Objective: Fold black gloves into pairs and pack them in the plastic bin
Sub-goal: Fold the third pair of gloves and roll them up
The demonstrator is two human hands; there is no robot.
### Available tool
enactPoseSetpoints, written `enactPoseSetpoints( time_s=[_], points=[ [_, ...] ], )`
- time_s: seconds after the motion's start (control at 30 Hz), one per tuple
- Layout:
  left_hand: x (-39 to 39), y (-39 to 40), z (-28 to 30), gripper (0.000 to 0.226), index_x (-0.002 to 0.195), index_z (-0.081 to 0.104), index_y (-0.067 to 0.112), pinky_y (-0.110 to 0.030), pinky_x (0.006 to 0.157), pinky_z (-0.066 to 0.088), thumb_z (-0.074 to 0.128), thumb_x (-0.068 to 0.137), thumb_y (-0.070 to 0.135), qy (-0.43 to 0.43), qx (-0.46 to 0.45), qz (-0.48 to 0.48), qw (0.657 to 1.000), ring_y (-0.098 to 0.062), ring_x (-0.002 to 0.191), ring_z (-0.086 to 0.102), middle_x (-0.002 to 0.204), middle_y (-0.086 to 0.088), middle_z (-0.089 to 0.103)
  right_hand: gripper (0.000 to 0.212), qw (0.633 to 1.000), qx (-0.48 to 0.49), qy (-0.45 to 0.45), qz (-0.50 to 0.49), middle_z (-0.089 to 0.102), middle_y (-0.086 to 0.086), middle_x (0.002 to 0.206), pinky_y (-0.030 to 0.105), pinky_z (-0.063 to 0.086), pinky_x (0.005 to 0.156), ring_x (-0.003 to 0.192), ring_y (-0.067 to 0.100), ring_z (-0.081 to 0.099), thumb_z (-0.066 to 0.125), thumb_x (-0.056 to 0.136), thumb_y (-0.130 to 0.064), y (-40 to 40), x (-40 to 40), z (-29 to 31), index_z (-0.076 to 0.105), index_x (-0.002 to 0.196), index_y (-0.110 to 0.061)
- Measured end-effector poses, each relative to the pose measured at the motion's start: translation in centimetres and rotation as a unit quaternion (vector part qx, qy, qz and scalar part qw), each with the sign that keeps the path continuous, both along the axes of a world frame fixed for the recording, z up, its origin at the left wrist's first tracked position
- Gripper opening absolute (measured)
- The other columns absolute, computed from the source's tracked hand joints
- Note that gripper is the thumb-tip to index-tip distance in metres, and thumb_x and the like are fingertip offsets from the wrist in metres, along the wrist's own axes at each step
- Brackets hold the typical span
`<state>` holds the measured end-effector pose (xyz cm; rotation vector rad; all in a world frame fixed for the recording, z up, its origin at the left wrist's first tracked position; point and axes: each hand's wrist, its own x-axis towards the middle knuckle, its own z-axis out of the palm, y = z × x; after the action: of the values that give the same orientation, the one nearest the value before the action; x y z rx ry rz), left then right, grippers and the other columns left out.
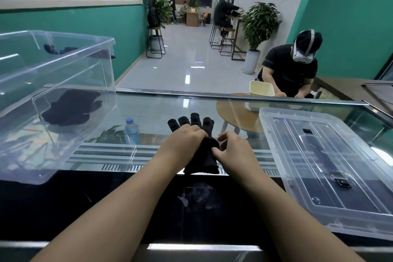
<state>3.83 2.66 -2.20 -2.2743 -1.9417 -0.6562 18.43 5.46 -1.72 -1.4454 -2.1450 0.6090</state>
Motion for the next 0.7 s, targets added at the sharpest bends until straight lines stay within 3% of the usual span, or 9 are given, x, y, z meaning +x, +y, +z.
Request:
enactPoseSetpoints(
  time_s=[0.17, 0.27, 0.4, 0.53, 0.7],
  points=[
    [-1.5, -1.1, 0.4, 0.030, 0.105, 0.067, 0.004, -0.042, 0.068, 0.054, 0.049, 0.081, 0.001, 0.040, 0.000, -0.040, 0.998, -0.032, 0.085, 0.063, 0.099, -0.012, 0.066, 0.024, 0.999, 0.029, 0.005, 0.033, 0.058, 0.005, 0.105, 0.026, 0.043, 0.076, 0.093, 0.021, 0.057, 0.054, 0.084, -0.007, -0.7, -0.3, 0.0, 0.058, 0.107, -0.015],
    [-2.1, -2.0, 0.6, 0.039, 0.123, 0.059, 0.009, -0.042, 0.079, 0.053, 0.047, 0.087, 0.003, 0.078, -0.048, -0.063, 0.994, -0.029, 0.100, 0.060, 0.114, -0.010, 0.063, 0.028, 0.996, 0.055, -0.023, 0.072, 0.056, 0.005, 0.109, 0.028, 0.046, 0.084, 0.097, 0.024, 0.059, 0.052, 0.087, -0.005, -0.8, -0.3, 0.3, 0.065, 0.110, -0.016],
    [-2.6, -3.3, 1.2, 0.063, 0.146, 0.026, 0.022, -0.028, 0.114, 0.026, 0.041, 0.088, 0.004, 0.060, -0.150, -0.039, 0.986, -0.012, 0.140, 0.028, 0.153, 0.005, 0.031, 0.040, 0.976, 0.090, -0.120, 0.157, 0.054, 0.003, 0.125, 0.030, 0.043, 0.095, 0.114, 0.024, 0.051, 0.049, 0.090, -0.004, -0.5, 0.4, 0.8, 0.058, 0.126, -0.018],
    [-2.3, -4.9, 1.4, 0.074, 0.150, 0.010, 0.022, -0.018, 0.116, 0.005, 0.048, 0.088, 0.037, 0.063, -0.188, -0.052, 0.979, -0.001, 0.144, 0.003, 0.158, 0.009, 0.006, 0.051, 0.954, 0.094, -0.197, 0.206, 0.041, -0.008, 0.145, 0.029, 0.033, 0.107, 0.126, 0.019, 0.035, 0.047, 0.092, -0.006, -0.4, 1.8, 1.1, 0.041, 0.140, -0.023],
    [-1.7, -5.5, 0.3, 0.089, 0.149, 0.002, 0.023, -0.021, 0.117, 0.002, 0.033, 0.080, 0.069, 0.050, -0.189, -0.017, 0.981, -0.003, 0.144, -0.001, 0.158, 0.012, -0.002, 0.060, 0.952, 0.056, -0.193, 0.229, 0.032, -0.012, 0.151, 0.032, 0.026, 0.113, 0.134, 0.017, 0.027, 0.055, 0.089, -0.040, -1.7, 2.4, 1.6, 0.031, 0.143, -0.034]
  ],
)
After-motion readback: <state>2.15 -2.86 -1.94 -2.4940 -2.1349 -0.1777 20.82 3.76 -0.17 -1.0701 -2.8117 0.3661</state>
